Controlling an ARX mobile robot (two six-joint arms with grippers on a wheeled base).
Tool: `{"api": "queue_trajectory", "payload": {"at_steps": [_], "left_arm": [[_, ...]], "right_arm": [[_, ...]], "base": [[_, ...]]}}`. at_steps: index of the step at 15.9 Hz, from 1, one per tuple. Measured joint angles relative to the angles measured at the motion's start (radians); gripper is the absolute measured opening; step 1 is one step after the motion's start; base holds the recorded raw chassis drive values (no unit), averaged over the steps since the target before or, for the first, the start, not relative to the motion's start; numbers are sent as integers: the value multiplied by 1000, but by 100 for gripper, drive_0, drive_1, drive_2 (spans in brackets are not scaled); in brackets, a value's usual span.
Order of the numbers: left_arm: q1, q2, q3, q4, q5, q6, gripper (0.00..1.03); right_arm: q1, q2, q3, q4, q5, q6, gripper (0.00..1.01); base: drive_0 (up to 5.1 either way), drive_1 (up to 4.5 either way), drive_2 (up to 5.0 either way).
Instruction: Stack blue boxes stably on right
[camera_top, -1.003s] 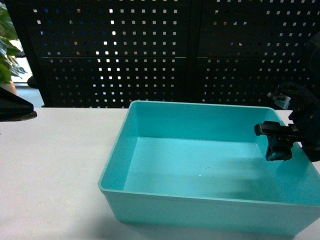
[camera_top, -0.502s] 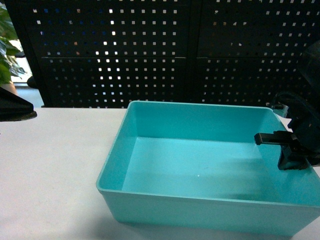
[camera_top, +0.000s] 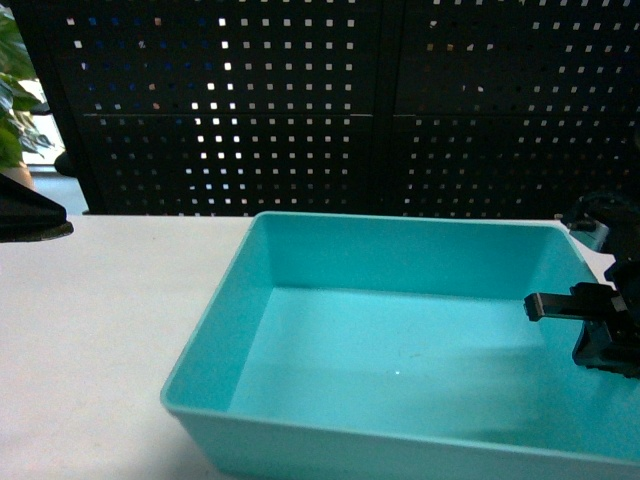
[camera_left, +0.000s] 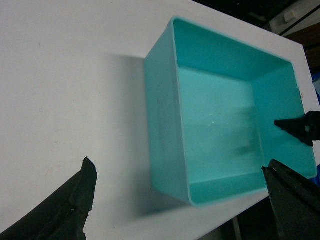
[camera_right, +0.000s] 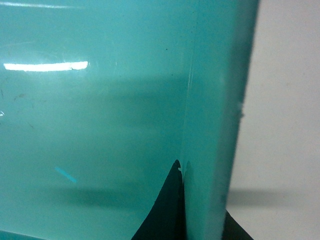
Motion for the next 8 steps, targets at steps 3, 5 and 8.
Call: {"api": "queue_trajectory", "payload": {"at_steps": [3, 5, 8], "left_arm": [[0, 0, 0, 1, 0, 0, 98], [-2, 0, 0, 0, 0, 0, 98], [-1, 0, 0, 0, 0, 0, 98]], "right_arm": [[14, -32, -36, -11, -42, 1, 2], [19, -17, -33, -11, -42, 1, 2], [21, 36, -7, -3, -27, 1, 2]], "base": [[0, 0, 0], [0, 0, 0], [0, 0, 0]]}}
